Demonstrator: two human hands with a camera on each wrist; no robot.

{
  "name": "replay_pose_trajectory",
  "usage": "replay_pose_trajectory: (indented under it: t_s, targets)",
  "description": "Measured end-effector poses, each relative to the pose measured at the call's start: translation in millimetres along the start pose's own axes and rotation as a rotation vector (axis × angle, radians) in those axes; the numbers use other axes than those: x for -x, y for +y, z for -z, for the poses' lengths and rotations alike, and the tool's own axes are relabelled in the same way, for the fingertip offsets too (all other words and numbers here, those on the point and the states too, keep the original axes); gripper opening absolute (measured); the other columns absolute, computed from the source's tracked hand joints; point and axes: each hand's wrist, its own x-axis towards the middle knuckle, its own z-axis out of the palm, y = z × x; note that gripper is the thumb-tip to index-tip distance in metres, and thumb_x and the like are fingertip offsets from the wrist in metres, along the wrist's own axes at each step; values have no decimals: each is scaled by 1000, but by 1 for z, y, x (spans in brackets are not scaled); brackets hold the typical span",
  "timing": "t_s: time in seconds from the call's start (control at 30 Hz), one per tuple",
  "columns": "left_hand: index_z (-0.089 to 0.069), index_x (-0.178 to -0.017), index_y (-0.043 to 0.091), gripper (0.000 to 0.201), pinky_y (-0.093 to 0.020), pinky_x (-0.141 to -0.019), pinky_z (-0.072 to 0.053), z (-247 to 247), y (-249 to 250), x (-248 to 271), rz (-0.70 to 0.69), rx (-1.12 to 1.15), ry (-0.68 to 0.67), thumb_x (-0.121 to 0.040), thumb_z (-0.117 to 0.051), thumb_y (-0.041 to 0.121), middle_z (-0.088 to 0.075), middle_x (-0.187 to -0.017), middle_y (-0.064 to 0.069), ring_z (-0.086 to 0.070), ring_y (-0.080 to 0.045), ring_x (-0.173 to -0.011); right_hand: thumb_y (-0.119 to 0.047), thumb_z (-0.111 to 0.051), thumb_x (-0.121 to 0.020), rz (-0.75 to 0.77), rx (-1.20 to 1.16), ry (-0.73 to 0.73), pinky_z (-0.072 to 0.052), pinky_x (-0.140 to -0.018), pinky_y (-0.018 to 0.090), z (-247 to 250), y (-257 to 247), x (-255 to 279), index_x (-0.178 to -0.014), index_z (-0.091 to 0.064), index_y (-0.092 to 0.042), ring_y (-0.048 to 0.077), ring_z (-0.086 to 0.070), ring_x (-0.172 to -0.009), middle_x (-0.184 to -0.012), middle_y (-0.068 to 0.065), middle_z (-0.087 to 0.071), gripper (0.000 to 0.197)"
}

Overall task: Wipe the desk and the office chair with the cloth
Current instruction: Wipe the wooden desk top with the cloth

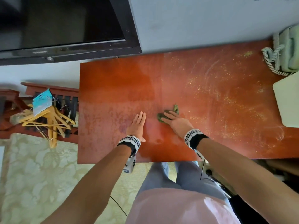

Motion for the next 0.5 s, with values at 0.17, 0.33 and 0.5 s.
replay_pose_trajectory:
  t_s: [0.17,0.33,0.5]
  targets:
    - [21,-162,23,143,-27,-113,-44,1,-1,0,-20,13,38,-74,-91,37,27,-169,6,14,-14,-158,3,-50,-100,-129,-91,76,-50,-108,53,30,38,-41,-156,-35,-41,23,-18,-157,-169,-11,-22,73]
    - [17,-163,26,142,-25,-109,-47,5,-5,1,-29,35,43,-72,-91,40,25,-169,9,14,-11,-157,5,-48,-100,-118,-88,49,-50,-107,54,39,38,-51,-158,-32,-38,26,-16,-158,-170,-9,-19,74]
    - [1,-166,30,127,-42,-112,-48,20,-2,0,17,90,21,-76,-86,53,10,-172,11,-6,-19,-160,1,-53,-99,-20,-27,-11,-54,-104,51,31,20,-33,-161,-26,-34,28,-12,-158,-171,-5,-14,76]
